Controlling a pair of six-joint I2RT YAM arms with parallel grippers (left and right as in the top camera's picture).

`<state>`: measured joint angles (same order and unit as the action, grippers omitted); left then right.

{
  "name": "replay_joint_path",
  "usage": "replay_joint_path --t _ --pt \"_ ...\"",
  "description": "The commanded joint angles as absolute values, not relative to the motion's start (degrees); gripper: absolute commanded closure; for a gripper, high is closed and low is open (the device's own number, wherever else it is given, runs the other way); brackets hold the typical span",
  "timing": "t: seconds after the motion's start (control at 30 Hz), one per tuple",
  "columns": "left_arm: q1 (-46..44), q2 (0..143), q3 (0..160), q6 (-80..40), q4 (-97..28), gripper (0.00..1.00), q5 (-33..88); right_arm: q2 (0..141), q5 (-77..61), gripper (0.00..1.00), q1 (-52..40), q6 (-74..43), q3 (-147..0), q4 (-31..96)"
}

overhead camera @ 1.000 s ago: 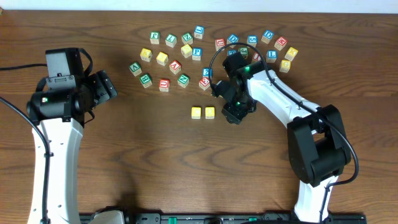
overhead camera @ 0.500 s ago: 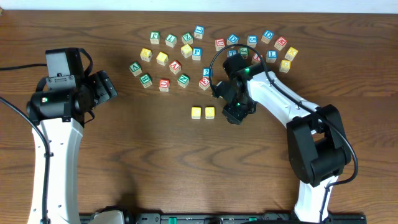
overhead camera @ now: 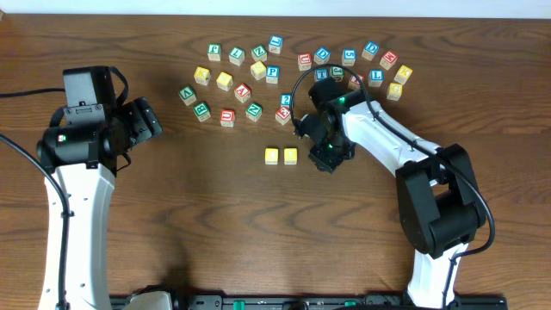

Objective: Spell out CORL

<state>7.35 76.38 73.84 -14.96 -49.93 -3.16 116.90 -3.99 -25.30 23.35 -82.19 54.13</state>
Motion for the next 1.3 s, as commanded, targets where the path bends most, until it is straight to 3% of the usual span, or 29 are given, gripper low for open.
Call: replay_joint_path --t 0.0,0.27,0.43,0.53,1.27 --pt "7.49 75.99 74.11 -15.07 -50.06 0.09 -3.68 117.69 -0.1 0.55 -25.04 17.19 -81.89 52.73" --pt "7.49 75.99 74.11 -15.07 -50.06 0.09 -3.68 117.69 -0.36 0.61 -25.26 -1.28 -81.91 50.11" --pt "7.49 75.99 74.11 -15.07 -50.06 0.09 -3.68 117.69 -0.36 0.74 -25.28 -16.6 -81.91 50.78" --pt "7.49 75.99 74.11 -15.07 -50.06 0.09 -3.68 117.69 -0.12 0.76 -25.26 -22.02 -81.91 52.18" --pt "7.49 75.99 74.11 -15.07 -50.09 0.09 -3.68 117.67 -6.37 0.76 -27.09 -30.22 -82.94 49.87"
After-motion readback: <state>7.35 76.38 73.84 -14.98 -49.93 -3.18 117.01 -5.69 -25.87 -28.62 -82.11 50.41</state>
